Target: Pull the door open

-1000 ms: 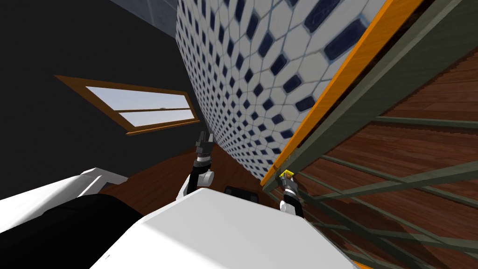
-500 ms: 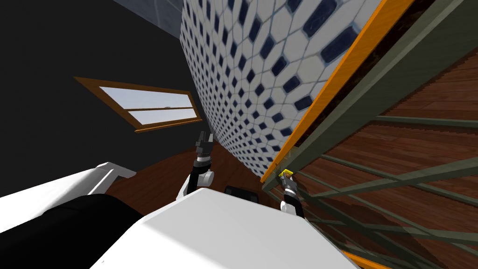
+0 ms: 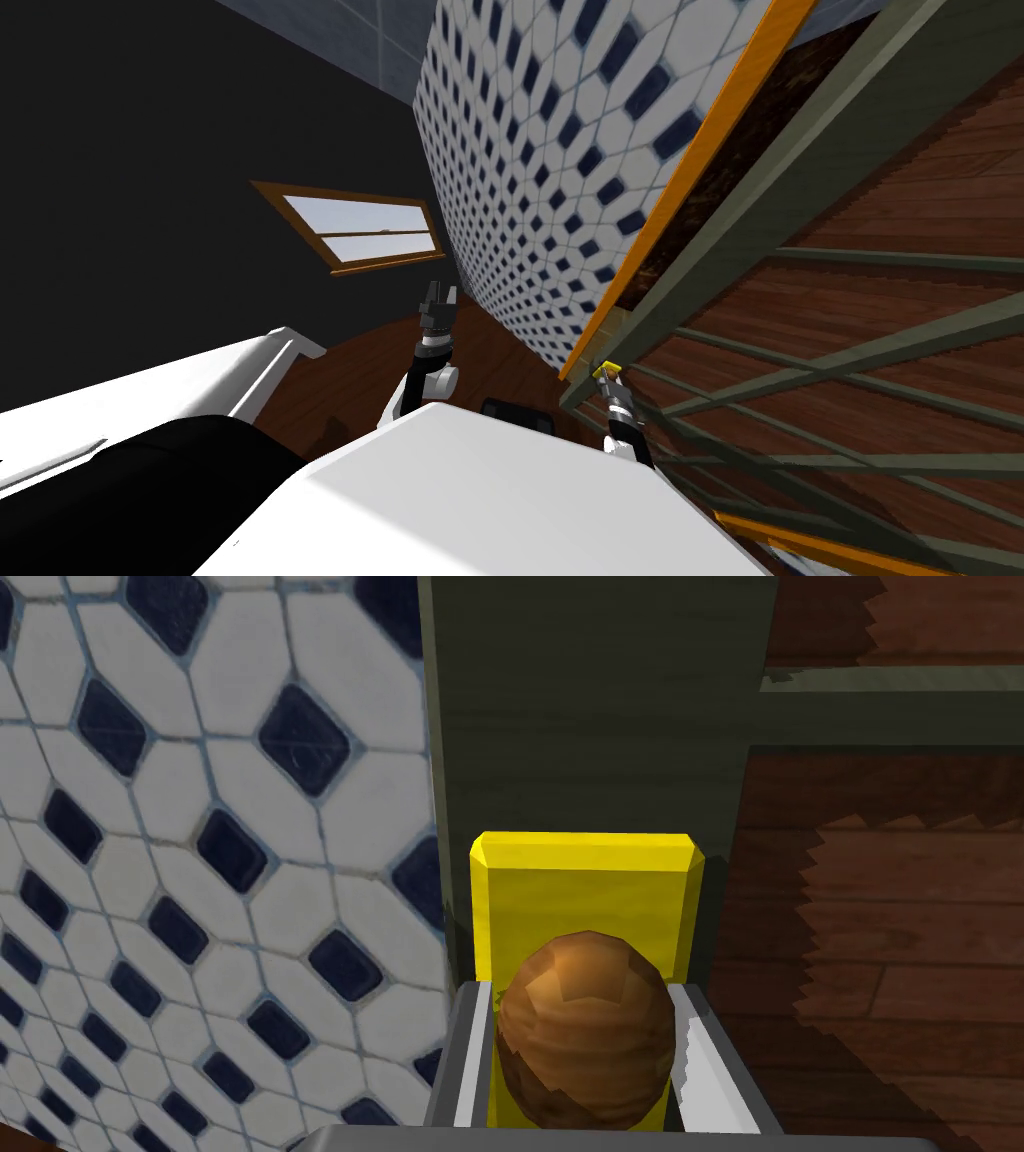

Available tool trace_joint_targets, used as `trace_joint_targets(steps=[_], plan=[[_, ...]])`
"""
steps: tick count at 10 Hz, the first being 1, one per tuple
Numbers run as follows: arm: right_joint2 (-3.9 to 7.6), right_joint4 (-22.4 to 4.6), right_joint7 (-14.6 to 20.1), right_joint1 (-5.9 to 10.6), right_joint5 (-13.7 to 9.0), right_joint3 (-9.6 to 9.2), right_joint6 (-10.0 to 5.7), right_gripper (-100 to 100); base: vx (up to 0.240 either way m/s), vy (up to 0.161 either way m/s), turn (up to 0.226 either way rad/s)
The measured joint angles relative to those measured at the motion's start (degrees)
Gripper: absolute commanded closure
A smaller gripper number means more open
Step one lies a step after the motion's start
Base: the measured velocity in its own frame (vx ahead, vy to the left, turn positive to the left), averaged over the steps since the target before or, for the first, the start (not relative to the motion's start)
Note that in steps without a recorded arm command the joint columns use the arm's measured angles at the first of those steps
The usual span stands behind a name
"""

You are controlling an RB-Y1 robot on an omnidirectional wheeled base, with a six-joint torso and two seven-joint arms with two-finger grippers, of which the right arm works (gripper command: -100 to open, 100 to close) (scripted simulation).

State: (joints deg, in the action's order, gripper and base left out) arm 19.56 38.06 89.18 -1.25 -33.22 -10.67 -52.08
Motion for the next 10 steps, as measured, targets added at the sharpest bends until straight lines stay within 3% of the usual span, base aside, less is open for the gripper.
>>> trace_joint_targets(steps=[2,10], plan=[[0.26,0.13,0.72,-0.27,0.41,-0.82,0.0,100,-0.131,-0.001,0.052],[4.03,2.29,5.84,-2.85,3.45,-6.49,-2.36,100,-0.215,-0.028,0.071]])
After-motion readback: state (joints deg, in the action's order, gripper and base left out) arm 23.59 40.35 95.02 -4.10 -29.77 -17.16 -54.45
